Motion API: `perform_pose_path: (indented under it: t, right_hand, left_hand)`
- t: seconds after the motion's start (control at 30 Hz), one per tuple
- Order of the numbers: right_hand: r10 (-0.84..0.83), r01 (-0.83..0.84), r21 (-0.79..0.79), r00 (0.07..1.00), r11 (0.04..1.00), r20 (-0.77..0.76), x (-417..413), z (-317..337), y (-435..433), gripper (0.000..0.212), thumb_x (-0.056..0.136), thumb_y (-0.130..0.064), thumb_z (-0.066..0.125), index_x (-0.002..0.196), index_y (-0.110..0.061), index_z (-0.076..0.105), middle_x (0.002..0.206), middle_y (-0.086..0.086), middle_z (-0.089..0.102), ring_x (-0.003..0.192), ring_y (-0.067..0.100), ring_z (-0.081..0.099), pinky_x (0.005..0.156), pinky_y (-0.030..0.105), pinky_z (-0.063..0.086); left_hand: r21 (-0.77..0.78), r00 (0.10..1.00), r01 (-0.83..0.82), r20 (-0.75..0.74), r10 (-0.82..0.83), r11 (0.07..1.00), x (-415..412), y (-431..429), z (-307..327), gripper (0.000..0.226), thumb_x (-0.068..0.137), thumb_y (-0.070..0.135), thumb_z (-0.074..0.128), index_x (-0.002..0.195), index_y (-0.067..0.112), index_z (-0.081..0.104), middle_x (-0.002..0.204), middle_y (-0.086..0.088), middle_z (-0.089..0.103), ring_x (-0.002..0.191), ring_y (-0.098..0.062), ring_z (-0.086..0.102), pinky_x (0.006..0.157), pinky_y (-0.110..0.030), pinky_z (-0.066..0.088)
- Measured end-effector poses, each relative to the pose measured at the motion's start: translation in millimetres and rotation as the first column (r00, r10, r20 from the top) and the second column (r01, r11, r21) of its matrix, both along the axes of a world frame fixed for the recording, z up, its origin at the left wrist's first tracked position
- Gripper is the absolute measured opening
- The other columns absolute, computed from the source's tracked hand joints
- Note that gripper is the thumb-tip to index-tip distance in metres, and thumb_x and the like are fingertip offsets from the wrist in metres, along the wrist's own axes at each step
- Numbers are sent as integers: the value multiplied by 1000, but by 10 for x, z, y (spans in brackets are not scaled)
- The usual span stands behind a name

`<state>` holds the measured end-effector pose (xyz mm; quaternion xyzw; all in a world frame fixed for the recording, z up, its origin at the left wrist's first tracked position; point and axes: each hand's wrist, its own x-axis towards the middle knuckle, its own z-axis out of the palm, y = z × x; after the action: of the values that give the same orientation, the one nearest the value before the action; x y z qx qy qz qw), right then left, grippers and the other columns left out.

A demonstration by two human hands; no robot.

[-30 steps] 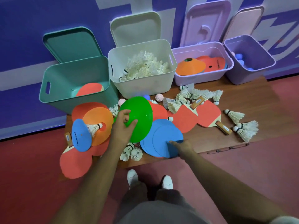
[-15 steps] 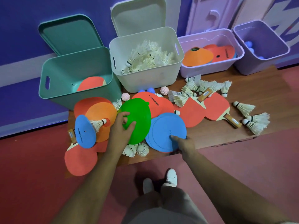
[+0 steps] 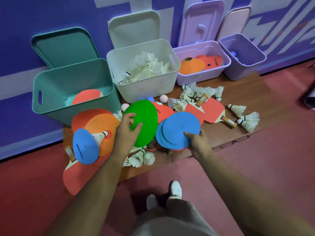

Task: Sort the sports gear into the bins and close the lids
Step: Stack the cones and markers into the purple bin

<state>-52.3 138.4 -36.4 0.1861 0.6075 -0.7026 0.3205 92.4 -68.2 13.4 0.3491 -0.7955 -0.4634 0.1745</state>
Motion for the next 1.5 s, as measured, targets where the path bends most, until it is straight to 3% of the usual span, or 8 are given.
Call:
perform_pose_path:
  t: [0.3,0.43,0.53,0.73,0.9,1.03,1.23,1.5]
  right_hand:
    - [-16,-10,-226,993,974,-113,-507,760,229,50,88,4,59,135,-12,53,127,9,66,110,32,66,93,53,53]
    - [-32,-34,-299,976,954,-213,-957,1085,176,53,86,8,57,135,-15,53,126,9,66,112,33,65,94,53,52]
    - [-4,-79,-322,969,944,-249,-1408,1206,159,52,85,9,56,133,-12,54,126,11,66,114,35,63,96,56,50]
    - [76,-149,-276,963,949,-259,-2466,1097,162,50,83,8,59,130,-9,56,124,13,66,112,36,64,98,58,48]
    - [190,-233,-99,927,967,-324,-3431,998,261,42,80,2,63,120,-12,61,116,8,71,107,29,67,95,48,53]
    - [284,-286,49,888,957,-361,-4196,907,190,44,79,-6,67,122,-16,59,117,5,69,108,27,65,93,45,54]
    - [396,-322,240,826,916,-402,-4927,642,-128,38,81,-9,65,116,-21,56,115,3,69,104,23,65,95,47,53]
    - [720,-335,683,560,649,-410,-5232,452,-440,30,88,-9,55,118,-4,52,110,19,64,102,38,61,83,43,48]
  left_hand:
    - [-17,985,83,-147,-85,996,-647,92,570,35,88,24,69,119,19,53,86,0,44,77,-16,46,71,-32,40]
    - [-28,978,111,-173,-114,993,-1078,165,897,49,82,31,75,123,20,51,93,9,49,88,-12,53,77,-27,43]
    - [-49,975,108,-190,-116,993,-1462,231,1004,62,75,33,82,124,18,48,107,0,55,102,-21,58,88,-33,48]
    - [-76,983,33,-178,-46,997,-2381,383,813,101,52,73,79,132,31,34,132,-3,47,124,-24,49,102,-49,45]
    - [-165,996,-56,-82,42,985,-3262,665,772,101,60,52,84,140,16,34,137,-2,40,131,-21,39,110,-41,35]
    - [-259,995,-66,59,84,964,-3868,669,667,108,55,68,70,141,11,36,135,-11,45,126,-26,42,105,-39,36]
    - [-355,943,-2,309,120,935,-4626,388,237,99,64,49,84,143,11,38,138,-16,46,127,-34,44,106,-44,37]
    - [-383,779,249,625,51,890,-5062,242,-440,98,70,63,72,143,11,33,144,-15,41,132,-32,39,104,-42,34]
